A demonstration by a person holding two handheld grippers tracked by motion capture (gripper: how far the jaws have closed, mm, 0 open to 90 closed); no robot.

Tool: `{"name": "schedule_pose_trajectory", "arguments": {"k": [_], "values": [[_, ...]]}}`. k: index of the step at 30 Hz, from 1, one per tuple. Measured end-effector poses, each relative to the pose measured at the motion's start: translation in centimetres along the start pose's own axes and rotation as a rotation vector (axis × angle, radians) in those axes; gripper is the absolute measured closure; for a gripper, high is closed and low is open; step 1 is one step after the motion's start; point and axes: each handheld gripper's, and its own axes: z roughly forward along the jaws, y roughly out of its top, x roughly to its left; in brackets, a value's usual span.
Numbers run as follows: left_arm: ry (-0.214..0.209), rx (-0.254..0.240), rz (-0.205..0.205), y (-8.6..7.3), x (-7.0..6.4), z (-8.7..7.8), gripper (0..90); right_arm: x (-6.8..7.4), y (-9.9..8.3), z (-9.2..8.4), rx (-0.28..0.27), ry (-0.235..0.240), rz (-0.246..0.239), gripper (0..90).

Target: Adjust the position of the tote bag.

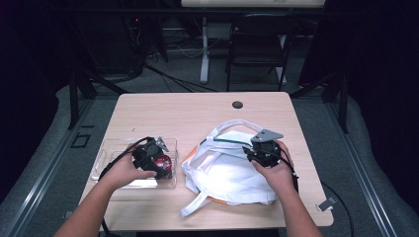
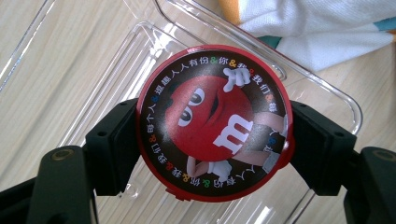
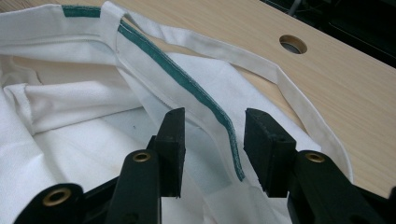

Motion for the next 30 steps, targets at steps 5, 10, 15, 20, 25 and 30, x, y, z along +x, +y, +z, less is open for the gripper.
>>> {"name": "schedule_pose_trajectory", "arguments": {"k": [5,10,15,20,25,30], "values": [[-0.008,0.004,-0.001,-0.07,-0.03,0.23,25.1,0.08,-0.01,0.06,-0.002,0.003,-0.001,59.0],[-0.006,0.001,-0.004,-0.13,0.05,0.35,25.1,0.08,0.00,0.05,-0.002,0.003,-0.001,58.9],[-0.006,0.000,0.000,-0.19,0.09,0.38,25.1,0.09,0.00,0.05,-0.002,0.003,-0.001,58.7],[-0.016,-0.001,-0.006,-0.22,0.09,0.47,25.1,0.08,0.00,0.03,-0.002,0.003,-0.001,58.7],[-0.021,0.007,-0.010,-0.26,0.11,0.49,25.0,0.13,0.00,0.03,-0.007,0.003,0.000,58.5],[-0.024,0.016,-0.010,-0.35,0.10,0.56,25.0,0.12,0.01,-0.03,-0.006,0.004,-0.001,58.5]]}}
